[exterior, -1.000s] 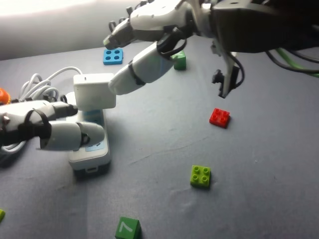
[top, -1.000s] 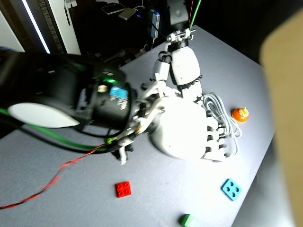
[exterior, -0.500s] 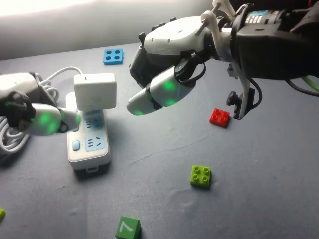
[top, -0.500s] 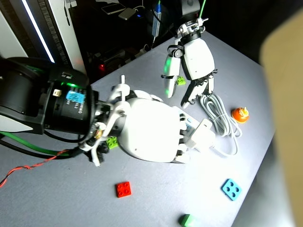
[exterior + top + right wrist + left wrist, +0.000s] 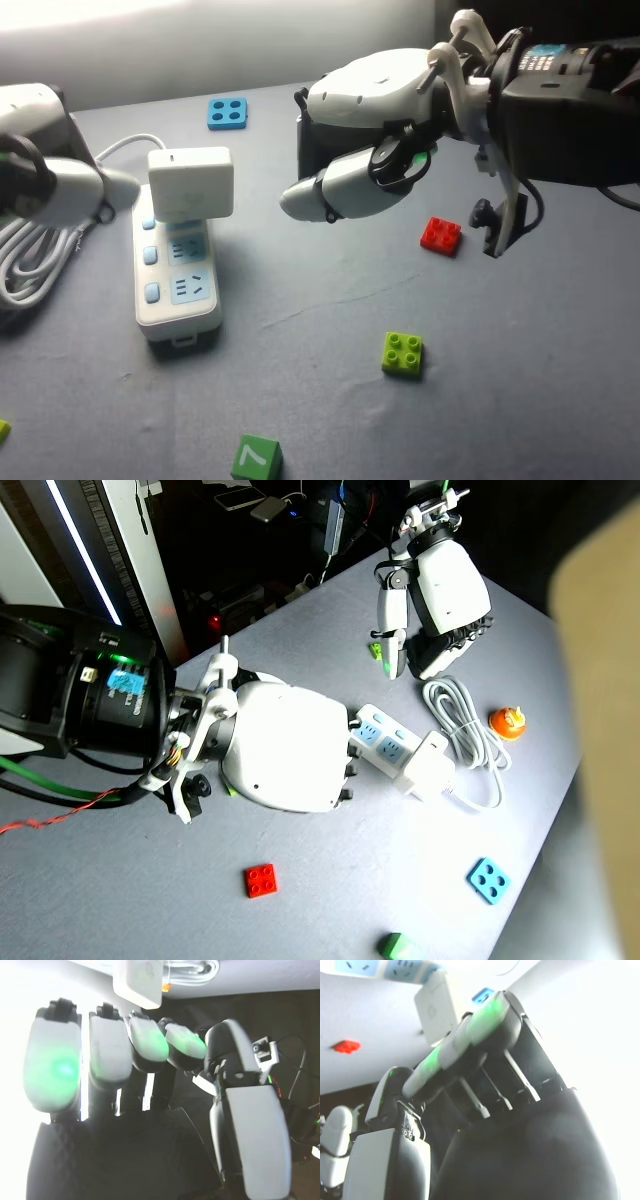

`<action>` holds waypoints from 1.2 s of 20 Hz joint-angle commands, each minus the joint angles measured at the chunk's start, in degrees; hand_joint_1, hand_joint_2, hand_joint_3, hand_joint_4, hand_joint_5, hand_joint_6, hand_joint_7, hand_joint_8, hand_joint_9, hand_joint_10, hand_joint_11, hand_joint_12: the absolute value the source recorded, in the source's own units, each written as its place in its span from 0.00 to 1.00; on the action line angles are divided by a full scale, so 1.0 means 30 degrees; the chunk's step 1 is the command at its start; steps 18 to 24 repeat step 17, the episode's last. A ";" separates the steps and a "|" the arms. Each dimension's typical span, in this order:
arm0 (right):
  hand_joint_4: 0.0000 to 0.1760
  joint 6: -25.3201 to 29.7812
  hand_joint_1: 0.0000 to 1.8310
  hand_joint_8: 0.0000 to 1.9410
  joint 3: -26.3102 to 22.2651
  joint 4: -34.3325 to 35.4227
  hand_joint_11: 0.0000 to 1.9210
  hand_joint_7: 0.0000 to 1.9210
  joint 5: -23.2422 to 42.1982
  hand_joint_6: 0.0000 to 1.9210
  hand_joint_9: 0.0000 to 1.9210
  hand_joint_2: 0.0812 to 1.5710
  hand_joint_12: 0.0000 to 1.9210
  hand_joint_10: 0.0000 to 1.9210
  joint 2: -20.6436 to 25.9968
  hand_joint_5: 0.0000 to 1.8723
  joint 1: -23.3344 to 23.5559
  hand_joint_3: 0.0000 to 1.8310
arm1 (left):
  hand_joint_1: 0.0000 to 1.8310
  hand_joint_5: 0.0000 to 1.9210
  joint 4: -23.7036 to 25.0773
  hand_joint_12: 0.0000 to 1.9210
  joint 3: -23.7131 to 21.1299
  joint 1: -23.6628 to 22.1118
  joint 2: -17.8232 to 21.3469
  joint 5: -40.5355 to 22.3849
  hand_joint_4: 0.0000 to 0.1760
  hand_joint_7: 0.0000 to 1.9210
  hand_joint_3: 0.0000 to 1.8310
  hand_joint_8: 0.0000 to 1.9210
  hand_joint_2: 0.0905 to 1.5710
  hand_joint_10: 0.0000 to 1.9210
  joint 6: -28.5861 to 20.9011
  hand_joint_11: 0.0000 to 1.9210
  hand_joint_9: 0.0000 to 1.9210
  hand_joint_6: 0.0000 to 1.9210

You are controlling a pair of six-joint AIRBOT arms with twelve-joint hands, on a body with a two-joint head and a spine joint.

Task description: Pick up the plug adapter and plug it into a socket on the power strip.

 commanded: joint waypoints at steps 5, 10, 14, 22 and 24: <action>0.00 0.0138 0.20 1.00 -0.0187 0.0074 0.83 0.68 0.2155 1.00 0.76 0.91 1.00 1.00 0.0291 0.63 0.0087 0.00 | 0.25 0.72 0.0589 1.00 -0.0196 -0.0362 0.0446 -0.0236 0.00 0.75 0.00 1.00 0.88 1.00 0.0787 0.82 0.78 1.00; 0.00 -0.0112 0.20 1.00 -0.0607 0.0002 0.81 0.66 0.2823 1.00 0.75 0.91 1.00 1.00 0.0572 0.62 -0.0061 0.00 | 0.23 0.71 0.0583 1.00 -0.0110 -0.0345 0.0763 -0.0089 0.00 0.74 0.00 1.00 0.90 1.00 0.0969 0.82 0.77 1.00; 0.00 0.0075 0.21 1.00 -0.0857 -0.1014 0.81 0.66 0.3461 1.00 0.74 0.91 1.00 1.00 0.0904 0.62 -0.0329 0.00 | 0.23 0.70 0.0583 1.00 -0.0150 -0.0379 0.0868 0.0044 0.00 0.72 0.00 1.00 0.90 1.00 0.1045 0.82 0.76 1.00; 0.00 0.0243 0.20 1.00 -0.1075 -0.1014 0.80 0.66 0.3621 1.00 0.74 0.92 1.00 1.00 0.1218 0.62 -0.0434 0.00 | 0.25 0.70 0.0581 1.00 -0.0204 -0.0413 0.0856 0.0086 0.00 0.72 0.00 1.00 0.90 1.00 0.1041 0.82 0.76 1.00; 0.00 0.0243 0.20 1.00 -0.1075 -0.1014 0.80 0.66 0.3621 1.00 0.74 0.92 1.00 1.00 0.1218 0.62 -0.0434 0.00 | 0.25 0.70 0.0581 1.00 -0.0204 -0.0413 0.0856 0.0086 0.00 0.72 0.00 1.00 0.90 1.00 0.1041 0.82 0.76 1.00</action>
